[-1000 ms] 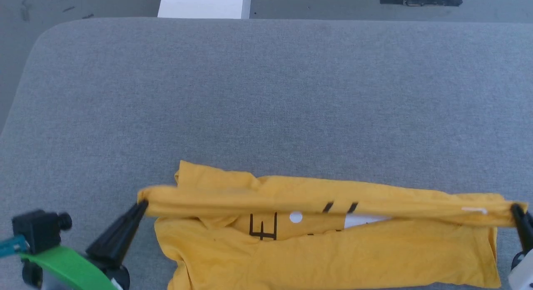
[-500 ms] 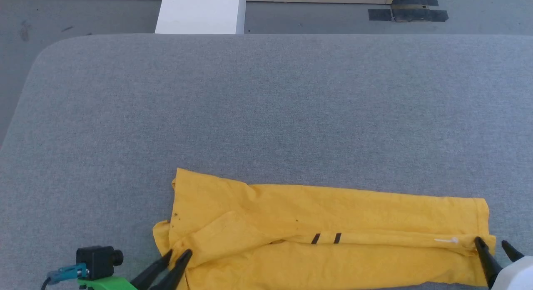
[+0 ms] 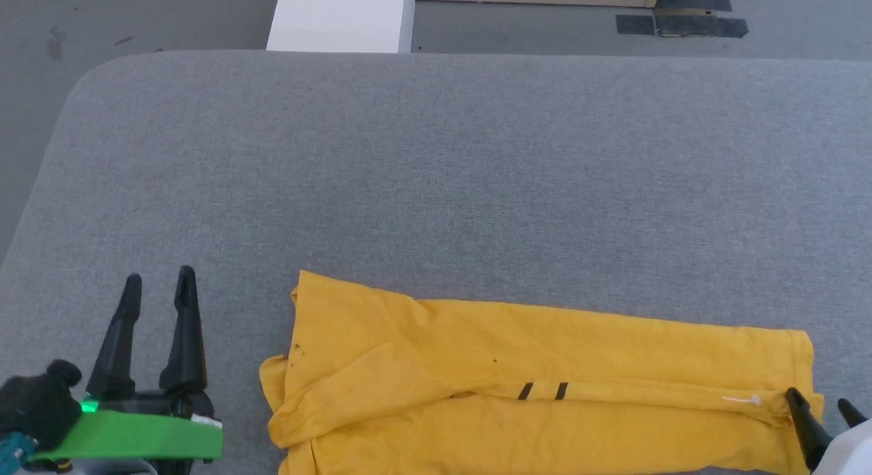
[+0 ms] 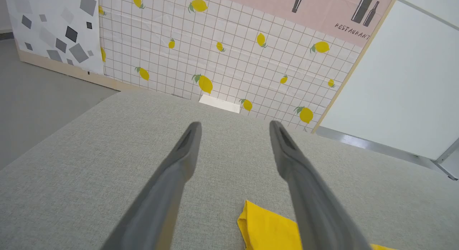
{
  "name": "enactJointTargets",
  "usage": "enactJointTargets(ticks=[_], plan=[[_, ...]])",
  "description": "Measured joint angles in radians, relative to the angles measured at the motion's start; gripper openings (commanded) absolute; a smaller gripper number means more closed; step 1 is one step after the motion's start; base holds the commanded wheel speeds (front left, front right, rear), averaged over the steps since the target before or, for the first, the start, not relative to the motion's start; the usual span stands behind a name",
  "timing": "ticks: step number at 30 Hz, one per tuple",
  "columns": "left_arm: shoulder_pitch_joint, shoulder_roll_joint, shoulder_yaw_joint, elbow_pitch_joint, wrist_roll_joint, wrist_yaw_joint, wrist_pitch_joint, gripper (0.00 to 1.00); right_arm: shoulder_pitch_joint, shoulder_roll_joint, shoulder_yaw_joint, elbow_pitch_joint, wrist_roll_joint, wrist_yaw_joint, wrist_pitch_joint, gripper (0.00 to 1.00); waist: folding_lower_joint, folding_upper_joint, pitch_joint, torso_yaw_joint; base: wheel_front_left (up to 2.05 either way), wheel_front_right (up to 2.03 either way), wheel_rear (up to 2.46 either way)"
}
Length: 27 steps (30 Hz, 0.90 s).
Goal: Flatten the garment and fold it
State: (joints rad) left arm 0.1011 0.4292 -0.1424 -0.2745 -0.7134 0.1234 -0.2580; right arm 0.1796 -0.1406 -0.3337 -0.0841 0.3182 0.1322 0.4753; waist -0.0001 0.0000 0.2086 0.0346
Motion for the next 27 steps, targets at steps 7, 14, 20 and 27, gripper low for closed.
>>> enactJointTargets(ticks=[7,14,20,27], plan=[[0.030,-0.068,0.043,0.032,0.146,-0.072,0.000,1.00,-0.023,0.007,0.007,0.087,-0.011,0.000,0.014,1.00,0.0000,0.0000,0.018,0.023,0.00,0.00,0.00],[0.031,-0.088,0.058,0.063,0.239,-0.105,0.000,1.00,-0.038,0.004,0.030,0.113,0.046,0.000,0.094,0.00,0.0000,0.0000,0.012,0.034,0.00,0.00,0.00],[0.049,-0.112,0.066,0.081,0.249,-0.123,0.000,1.00,-0.047,0.011,-0.007,0.109,0.012,0.001,0.096,0.00,0.0000,0.0000,-0.012,0.029,0.00,0.00,0.00],[0.063,-0.118,0.072,0.093,0.257,-0.133,0.000,1.00,-0.063,-0.042,-0.142,0.095,-0.067,0.001,0.085,0.00,0.0000,0.0000,-0.028,0.018,0.00,0.00,0.00]])
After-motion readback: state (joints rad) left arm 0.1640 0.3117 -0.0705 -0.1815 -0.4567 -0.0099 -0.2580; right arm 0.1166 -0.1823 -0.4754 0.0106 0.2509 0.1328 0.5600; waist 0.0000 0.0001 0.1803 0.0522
